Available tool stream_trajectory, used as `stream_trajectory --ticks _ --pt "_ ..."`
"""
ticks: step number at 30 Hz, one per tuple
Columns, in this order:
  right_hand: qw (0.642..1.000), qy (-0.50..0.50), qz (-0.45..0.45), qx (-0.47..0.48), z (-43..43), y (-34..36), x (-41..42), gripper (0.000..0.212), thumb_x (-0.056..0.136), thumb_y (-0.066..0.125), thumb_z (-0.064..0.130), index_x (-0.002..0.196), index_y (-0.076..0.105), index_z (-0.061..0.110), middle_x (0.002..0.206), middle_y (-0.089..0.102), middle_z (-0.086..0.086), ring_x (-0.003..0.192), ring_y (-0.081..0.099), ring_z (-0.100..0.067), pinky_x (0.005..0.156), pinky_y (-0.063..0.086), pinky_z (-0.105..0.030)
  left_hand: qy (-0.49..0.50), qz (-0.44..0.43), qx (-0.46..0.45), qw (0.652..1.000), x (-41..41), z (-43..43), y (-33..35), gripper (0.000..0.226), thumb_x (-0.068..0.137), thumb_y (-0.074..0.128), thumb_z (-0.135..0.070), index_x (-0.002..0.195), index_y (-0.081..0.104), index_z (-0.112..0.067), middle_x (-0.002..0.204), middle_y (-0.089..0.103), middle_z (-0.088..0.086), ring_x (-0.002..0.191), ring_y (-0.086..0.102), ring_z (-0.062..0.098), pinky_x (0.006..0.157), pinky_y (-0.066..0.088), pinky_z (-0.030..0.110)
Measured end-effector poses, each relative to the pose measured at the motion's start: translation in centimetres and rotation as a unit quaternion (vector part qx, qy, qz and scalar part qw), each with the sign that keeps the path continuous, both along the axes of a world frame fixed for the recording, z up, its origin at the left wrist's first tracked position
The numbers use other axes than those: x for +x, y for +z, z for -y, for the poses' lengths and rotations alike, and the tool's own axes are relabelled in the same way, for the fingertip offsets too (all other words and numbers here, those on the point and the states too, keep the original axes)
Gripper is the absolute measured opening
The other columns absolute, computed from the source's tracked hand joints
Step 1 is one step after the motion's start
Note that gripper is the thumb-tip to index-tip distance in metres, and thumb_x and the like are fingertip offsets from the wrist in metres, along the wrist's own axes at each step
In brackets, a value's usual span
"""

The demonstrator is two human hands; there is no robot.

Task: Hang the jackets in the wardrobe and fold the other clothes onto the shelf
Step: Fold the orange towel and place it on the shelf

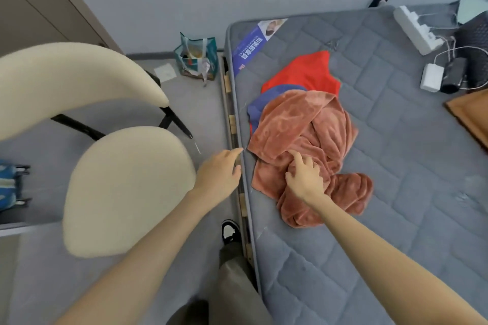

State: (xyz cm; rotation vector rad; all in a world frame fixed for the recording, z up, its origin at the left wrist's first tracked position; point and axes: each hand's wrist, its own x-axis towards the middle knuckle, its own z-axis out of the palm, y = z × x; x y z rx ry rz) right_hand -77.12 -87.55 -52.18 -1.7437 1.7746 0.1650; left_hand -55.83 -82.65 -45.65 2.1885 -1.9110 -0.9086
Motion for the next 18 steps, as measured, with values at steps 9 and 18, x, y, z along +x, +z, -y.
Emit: stream_trajectory --ticks 9,18 --pt "0.990 -0.069 -0.084 0.084 3.7 -9.8 -2.3 0.099 0.087 0.066 0.033 0.146 -0.010 0.052 0.153 0.015 -0.021 0.130 0.034 -0.047 0.100 0.037 -0.058 0.005 -0.039 0.045 0.998 -1.2 4.1 -7.9 0.049 0.102 0.040 -0.025 0.150 0.030 -0.026 0.147 0.041 0.000 0.128 0.045 0.021 0.095 0.043 0.035" --pt "0.997 -0.003 0.055 -0.055 4.2 -6.9 -4.7 0.034 0.099 0.045 0.017 0.133 0.050 0.015 0.118 0.056 -0.016 0.104 0.056 -0.037 0.087 0.044 -0.039 -0.015 -0.053 0.046 0.997 -2.7 4.2 -7.3 0.051 0.101 0.041 -0.025 0.151 0.028 -0.026 0.146 0.042 0.001 0.125 0.047 0.022 0.093 0.046 0.034"
